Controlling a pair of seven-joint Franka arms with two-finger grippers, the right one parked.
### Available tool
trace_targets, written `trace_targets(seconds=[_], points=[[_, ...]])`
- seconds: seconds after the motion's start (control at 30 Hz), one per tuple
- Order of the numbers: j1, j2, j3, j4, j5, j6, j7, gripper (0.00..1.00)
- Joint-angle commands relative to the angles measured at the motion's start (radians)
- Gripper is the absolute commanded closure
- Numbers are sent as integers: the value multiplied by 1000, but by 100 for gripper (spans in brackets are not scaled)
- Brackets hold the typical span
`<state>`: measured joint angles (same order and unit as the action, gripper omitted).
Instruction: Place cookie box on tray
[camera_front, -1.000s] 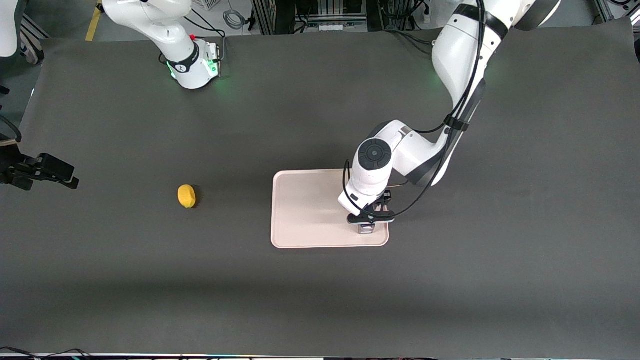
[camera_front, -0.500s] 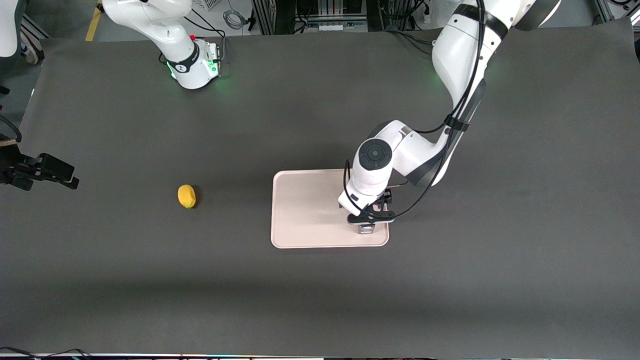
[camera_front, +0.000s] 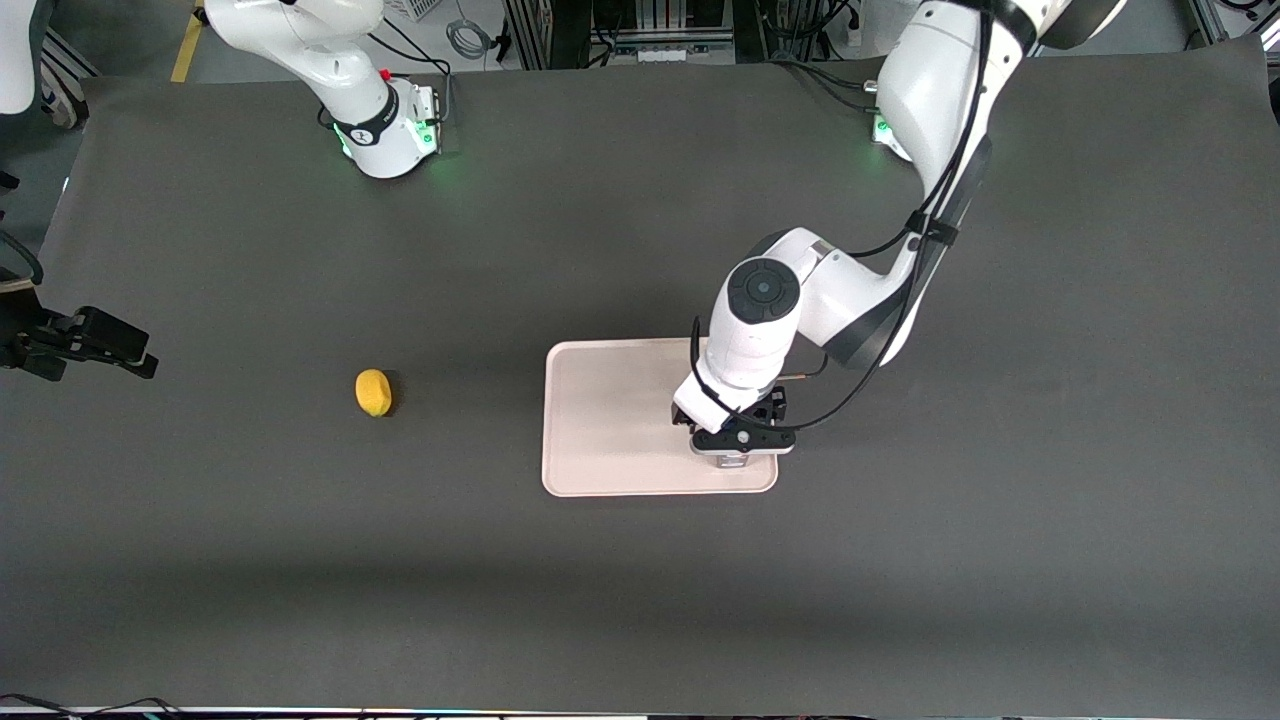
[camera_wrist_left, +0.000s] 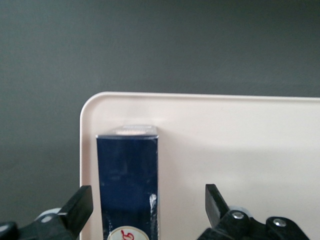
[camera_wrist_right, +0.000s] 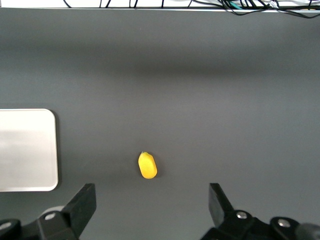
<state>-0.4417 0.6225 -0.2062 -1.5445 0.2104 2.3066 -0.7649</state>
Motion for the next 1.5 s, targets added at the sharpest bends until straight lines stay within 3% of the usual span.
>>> trace_targets(seconds=[0.0,0.43,0.73,1.03,1.17,1.47], points=[[8,-56,8,-3,-8,-38,33,0],[149,-237,8,-6,-20,-242,212,0],[254,-346,71,-17,-112,-332,303,0],[365,-451,74,-42,-114,-467,420,0],[376,-481,117,-45,-120,-518,482,0],[382,-607,153,-224,-135,-506,644,0]])
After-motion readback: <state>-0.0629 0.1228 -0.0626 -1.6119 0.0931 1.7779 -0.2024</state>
